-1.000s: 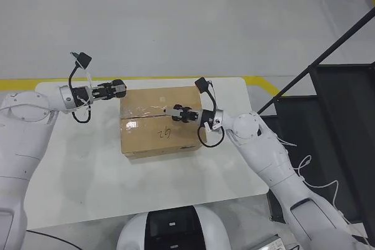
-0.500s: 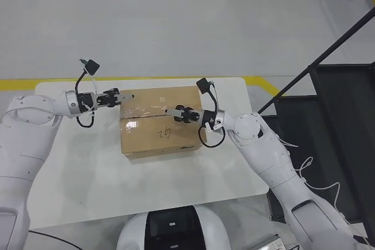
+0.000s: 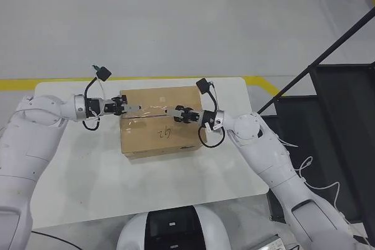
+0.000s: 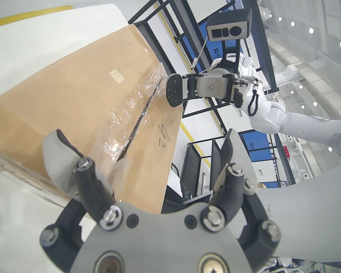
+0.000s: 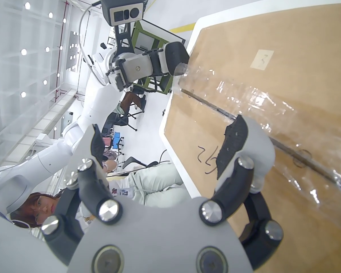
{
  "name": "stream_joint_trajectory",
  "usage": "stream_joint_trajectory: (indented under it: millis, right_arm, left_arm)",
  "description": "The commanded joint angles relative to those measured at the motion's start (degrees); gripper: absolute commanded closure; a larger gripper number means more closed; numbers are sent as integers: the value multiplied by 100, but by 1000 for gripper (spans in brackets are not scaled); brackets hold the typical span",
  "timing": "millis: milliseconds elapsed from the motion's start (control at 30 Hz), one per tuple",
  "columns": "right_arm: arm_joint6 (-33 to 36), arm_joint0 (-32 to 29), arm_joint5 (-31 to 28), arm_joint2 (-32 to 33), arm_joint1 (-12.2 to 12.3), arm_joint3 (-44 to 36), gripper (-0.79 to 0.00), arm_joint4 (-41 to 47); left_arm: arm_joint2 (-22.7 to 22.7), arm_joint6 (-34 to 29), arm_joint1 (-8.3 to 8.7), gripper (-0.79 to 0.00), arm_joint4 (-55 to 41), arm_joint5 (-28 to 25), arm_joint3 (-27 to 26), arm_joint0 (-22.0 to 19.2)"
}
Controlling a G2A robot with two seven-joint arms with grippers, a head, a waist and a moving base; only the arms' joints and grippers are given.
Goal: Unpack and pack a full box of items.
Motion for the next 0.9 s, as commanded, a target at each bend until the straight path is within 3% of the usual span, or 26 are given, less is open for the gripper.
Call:
stream_joint_trajectory:
  millis: [0, 300, 333, 367, 433, 467, 633, 800, 867]
  right_arm:
    - [10, 2, 0, 7, 4, 1, -785, -7]
    - [9, 10, -8, -27, 1, -21, -785, 13]
    - [8, 16, -9, -37, -2, -19, -785, 15]
    - [8, 21, -10, -46, -4, -16, -785, 18]
    - [1, 31, -10, -58, -7, -7, -785, 21]
    - [9, 38, -14, -64, -7, -4, -785, 12]
    - [18, 57, -16, -61, -3, -2, -785, -3]
    - [15, 53, -11, -39, 6, -30, -785, -25]
    - [22, 50, -8, -41, 8, -49, -785, -23]
  left_arm:
    - [47, -14, 11, -785, 186, 15, -20, -33]
    - [2, 223, 112, -785, 960, -136, -295, 10]
    - [-12, 242, 122, -686, 993, -136, -346, 35]
    - [-25, 255, 134, -385, 1037, -137, -392, 55]
    - [-37, 263, 152, -234, 1105, -132, -475, 101]
    - [-34, 266, 161, -206, 1175, -138, -512, 117]
    - [-5, 390, 187, -329, 1547, -185, -677, 171]
    - [11, 579, 222, -252, 2201, -181, -860, 168]
    - [32, 699, 235, -259, 2557, -149, -960, 182]
